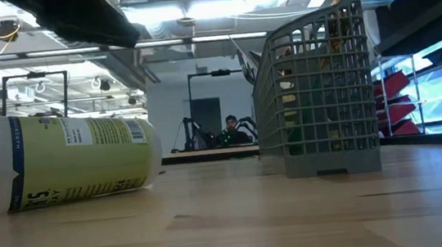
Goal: Sort silverware
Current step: Put the table knife into the silverware basket
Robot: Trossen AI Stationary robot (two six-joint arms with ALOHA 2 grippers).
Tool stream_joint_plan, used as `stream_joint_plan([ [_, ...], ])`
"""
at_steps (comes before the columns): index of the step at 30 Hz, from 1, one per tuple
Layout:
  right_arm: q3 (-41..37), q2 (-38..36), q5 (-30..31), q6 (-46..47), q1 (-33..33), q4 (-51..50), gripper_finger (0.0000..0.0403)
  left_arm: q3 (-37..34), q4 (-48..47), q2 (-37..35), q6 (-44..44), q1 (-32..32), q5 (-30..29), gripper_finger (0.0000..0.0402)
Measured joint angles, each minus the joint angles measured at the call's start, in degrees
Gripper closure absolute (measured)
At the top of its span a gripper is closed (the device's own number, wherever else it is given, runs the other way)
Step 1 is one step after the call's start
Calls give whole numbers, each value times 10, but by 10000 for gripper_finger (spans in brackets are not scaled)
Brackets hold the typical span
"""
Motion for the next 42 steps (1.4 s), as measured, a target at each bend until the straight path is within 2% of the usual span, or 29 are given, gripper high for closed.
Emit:
stream_joint_plan([
  [5, 1, -37, 80, -15, 53, -72, 390, -41, 102, 1, -1, 12, 22, 166],
  [10, -2, -35, 196, -36, 120, -109, 392, -83, 229, 1, 1, 55, 156, 166],
  [12, -7, -35, 199, -42, 139, -110, 392, -97, 267, 1, 7, 68, 200, 166],
  [14, -21, -33, 212, -44, 157, -108, 392, -109, 295, 1, 7, 76, 218, 166],
  [17, -55, -33, 242, -52, 176, -110, 392, -118, 312, 3, -5, 82, 221, 166],
  [20, -90, -33, 244, -79, 184, -109, 392, -123, 345, 21, -13, 84, 219, 166],
  [25, -156, -31, 252, -126, 186, -109, 391, -130, 448, 83, 3, 83, 221, 166],
  [30, -203, -31, 309, -164, 194, -109, 391, -130, 500, 145, 9, 83, 233, 166],
  [33, -217, -32, 295, -169, 204, -109, 391, -130, 504, 164, -5, 83, 250, 166],
  [42, -279, -32, 300, -195, 222, -109, 390, -130, 540, 169, -3, 84, 243, 166],
])
